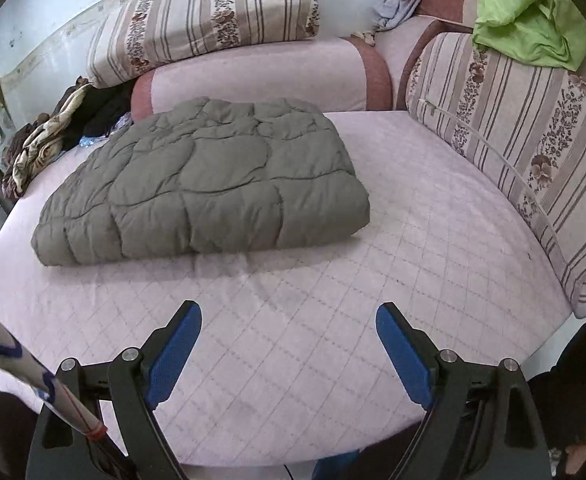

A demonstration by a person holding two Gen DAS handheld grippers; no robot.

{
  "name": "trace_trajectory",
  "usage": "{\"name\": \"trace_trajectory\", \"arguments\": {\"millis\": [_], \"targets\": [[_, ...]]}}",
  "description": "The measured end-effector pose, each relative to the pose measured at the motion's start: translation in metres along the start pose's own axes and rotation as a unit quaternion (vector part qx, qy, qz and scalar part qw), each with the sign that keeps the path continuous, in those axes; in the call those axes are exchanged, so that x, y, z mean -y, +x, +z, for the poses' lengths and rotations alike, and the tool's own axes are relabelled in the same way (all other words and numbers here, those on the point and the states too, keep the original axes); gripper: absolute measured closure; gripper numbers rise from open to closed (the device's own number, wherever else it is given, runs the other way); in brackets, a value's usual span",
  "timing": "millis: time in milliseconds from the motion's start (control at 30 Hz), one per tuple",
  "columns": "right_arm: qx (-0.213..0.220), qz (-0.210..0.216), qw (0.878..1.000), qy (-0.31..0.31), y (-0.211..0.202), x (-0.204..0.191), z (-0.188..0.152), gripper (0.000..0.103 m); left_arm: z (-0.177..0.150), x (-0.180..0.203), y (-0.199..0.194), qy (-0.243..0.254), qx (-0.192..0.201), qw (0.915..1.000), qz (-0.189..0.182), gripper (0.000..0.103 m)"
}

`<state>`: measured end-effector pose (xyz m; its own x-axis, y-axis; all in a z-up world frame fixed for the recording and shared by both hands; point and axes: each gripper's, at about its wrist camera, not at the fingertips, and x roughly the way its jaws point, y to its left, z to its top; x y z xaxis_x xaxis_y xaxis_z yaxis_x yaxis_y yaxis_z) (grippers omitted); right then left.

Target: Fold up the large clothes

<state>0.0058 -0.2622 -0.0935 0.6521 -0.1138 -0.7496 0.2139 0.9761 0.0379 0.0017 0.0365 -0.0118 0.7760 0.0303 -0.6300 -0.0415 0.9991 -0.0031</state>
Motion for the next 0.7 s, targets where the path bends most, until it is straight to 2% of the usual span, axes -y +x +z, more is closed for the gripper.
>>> {"name": "trace_trajectory", "arguments": {"millis": [233,433,700], "targets": [[0.04,-0.022,0.998,-0.045,-0.028,-0.023,-0.006,0.009,-0.008,0.001,-0.009,-0.004,-0.005,1.0,-0.007,0.005],[0.027,-0.02,0.999,-0.032,-0.035,-0.023,-0.01,0.009,-0.018,0.002,-0.004,0.005,-0.024,0.9996,0.017,0.005],[0.013,-0.022,0.999,-0.047,-0.035,-0.032,-0.022,0.009,-0.032,0.005,0.006,0.005,-0.06,0.9982,0.006,0.005]]}}
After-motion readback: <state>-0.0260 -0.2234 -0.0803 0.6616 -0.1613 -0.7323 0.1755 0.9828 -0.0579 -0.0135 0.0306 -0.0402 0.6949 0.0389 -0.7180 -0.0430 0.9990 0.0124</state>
